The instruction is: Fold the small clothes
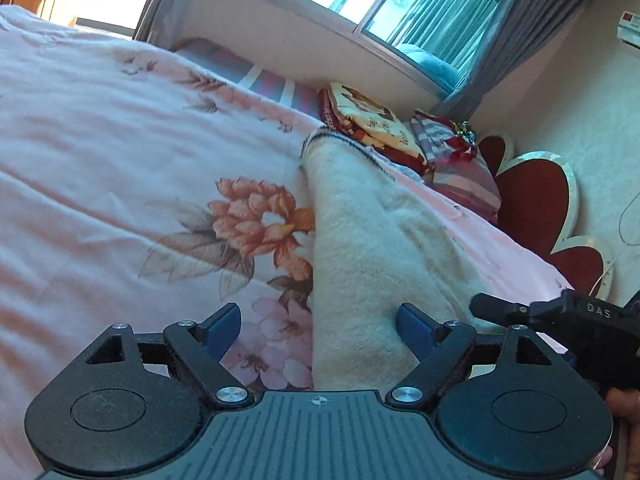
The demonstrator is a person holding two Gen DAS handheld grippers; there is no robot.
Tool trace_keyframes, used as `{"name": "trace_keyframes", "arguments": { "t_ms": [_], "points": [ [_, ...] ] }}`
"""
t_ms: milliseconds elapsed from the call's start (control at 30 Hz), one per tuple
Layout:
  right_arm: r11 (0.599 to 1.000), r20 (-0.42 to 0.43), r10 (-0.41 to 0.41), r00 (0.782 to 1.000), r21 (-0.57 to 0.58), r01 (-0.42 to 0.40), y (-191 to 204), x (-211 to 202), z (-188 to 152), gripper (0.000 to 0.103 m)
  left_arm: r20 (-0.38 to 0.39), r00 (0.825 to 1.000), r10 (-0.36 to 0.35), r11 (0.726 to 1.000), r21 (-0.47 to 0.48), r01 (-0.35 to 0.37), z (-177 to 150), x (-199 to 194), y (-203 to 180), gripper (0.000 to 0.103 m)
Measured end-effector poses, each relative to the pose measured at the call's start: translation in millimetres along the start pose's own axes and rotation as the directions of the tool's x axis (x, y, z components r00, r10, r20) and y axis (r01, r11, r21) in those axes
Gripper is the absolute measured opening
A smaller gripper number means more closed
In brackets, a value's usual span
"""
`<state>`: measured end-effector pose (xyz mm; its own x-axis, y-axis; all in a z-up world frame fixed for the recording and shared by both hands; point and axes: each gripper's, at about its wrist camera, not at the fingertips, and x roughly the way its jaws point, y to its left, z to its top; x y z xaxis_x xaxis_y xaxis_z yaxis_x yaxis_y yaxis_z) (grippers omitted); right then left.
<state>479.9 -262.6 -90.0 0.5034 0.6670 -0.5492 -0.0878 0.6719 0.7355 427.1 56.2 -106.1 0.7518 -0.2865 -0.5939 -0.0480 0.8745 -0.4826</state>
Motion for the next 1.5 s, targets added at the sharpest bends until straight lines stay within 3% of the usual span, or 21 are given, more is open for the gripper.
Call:
{"name": "trace_keyframes", "arguments": {
  "t_ms": [33,100,233,367,433,500,567,633,767,867,1000,1067,1133,1233,1400,1500],
  "points": [
    [0.998,0.000,-0.035,0.999,-0.048,0.035,6,3,-1,0.028,0.006,1.000,-0.005,1.000,-0.012,0.005,-5,5,-3,0.085],
    [0.979,0.034,-0.092,0.995,-0.177,0.097,23,0,-6,0.017,0.017,1.000,-0.002,1.000,-0.009,0.002,-7,3,-6,0.085],
    [0.902,0.181,-0.097,0.979,-0.399,0.163,61,-30,-18,0.014,0.053,0.998,-0.035,0.998,0.046,0.033,-1,2,-24,0.084],
    [0.829,0.312,-0.111,0.944,-0.494,0.260,76,-72,-28,0.014,0.035,0.995,-0.090,0.991,0.107,0.086,4,4,-50,0.084],
    [0.837,0.326,-0.145,0.934,-0.463,0.291,63,-79,-31,0.014,-0.012,0.997,-0.073,0.982,0.173,0.074,1,10,-67,0.084],
    [0.862,0.296,-0.205,0.933,-0.397,0.316,34,-65,-25,0.014,-0.094,0.996,-0.003,0.971,0.239,0.025,-7,27,-81,0.085],
    [0.892,0.237,-0.259,0.936,-0.313,0.326,1,-42,-24,0.014,-0.116,0.993,-0.011,0.974,0.224,0.037,-15,34,-83,0.085],
    [0.925,0.239,-0.216,0.947,-0.261,0.277,-9,-44,-24,0.015,-0.111,0.994,-0.011,0.976,0.215,0.035,-16,31,-83,0.085],
    [0.937,0.224,-0.183,0.957,-0.256,0.239,-8,-53,-22,0.022,-0.107,0.994,-0.020,0.978,0.204,0.042,-16,27,-82,0.085],
    [0.961,0.259,-0.137,0.956,-0.199,0.192,-15,-67,-10,0.030,-0.031,0.999,-0.042,0.978,0.203,0.047,-10,15,-82,0.084],
    [0.966,0.281,-0.139,0.950,-0.174,0.193,-23,-63,14,0.030,0.084,0.985,-0.151,0.971,0.199,0.132,3,4,-83,0.084],
    [0.970,0.269,-0.153,0.951,-0.145,0.197,-28,-55,23,0.030,0.093,0.977,-0.193,0.959,0.230,0.167,9,5,-90,0.084],
    [0.970,0.270,-0.160,0.950,-0.136,0.202,-30,-51,27,0.027,0.053,0.969,-0.241,0.943,0.249,0.221,14,16,-96,0.084],
    [0.955,0.289,-0.178,0.941,-0.178,0.236,-26,-49,23,0.013,-0.031,0.979,-0.201,0.934,0.295,0.201,12,38,-108,0.084],
    [0.916,0.300,-0.264,0.917,-0.219,0.335,-31,-42,15,0.010,-0.074,0.987,-0.140,0.898,0.410,0.158,2,50,-128,0.085],
    [0.911,0.291,-0.273,0.917,-0.229,0.343,-33,-38,14,0.011,-0.059,0.991,-0.117,0.878,0.460,0.131,-4,48,-136,0.085]
  ]
}}
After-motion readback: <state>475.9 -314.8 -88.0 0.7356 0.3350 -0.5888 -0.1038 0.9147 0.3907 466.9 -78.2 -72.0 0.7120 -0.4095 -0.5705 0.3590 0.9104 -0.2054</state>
